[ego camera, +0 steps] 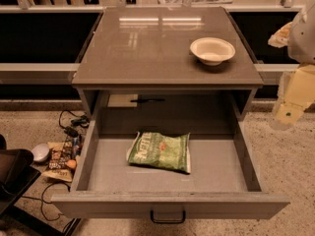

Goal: Pick green jalapeno chip bag from top drawer and place on counter

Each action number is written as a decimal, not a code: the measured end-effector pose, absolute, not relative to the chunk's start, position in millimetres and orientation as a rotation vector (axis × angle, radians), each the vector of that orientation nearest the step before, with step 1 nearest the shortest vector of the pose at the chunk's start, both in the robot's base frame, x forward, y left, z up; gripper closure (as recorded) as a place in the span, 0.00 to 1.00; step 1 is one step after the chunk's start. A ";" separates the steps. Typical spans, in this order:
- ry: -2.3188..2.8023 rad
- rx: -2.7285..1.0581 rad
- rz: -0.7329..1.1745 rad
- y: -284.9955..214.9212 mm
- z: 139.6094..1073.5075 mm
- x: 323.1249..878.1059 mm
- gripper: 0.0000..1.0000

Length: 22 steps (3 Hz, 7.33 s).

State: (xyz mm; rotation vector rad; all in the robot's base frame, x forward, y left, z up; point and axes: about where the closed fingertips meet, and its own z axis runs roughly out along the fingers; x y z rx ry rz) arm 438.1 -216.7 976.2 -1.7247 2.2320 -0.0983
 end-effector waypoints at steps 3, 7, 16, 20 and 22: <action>2.259 -1.718 -0.085 -217.0 944.0 447.1 0.00; 2.026 -1.526 0.394 -116.9 704.6 509.6 0.00; 2.088 -1.456 0.604 -49.7 592.4 523.1 1.00; 2.035 -1.687 0.678 37.3 716.4 592.5 1.00; 2.004 -1.807 0.734 76.1 772.1 618.7 1.00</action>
Offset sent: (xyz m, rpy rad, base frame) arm 0.0072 -0.0053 -0.0042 -0.0579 0.0285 -0.0356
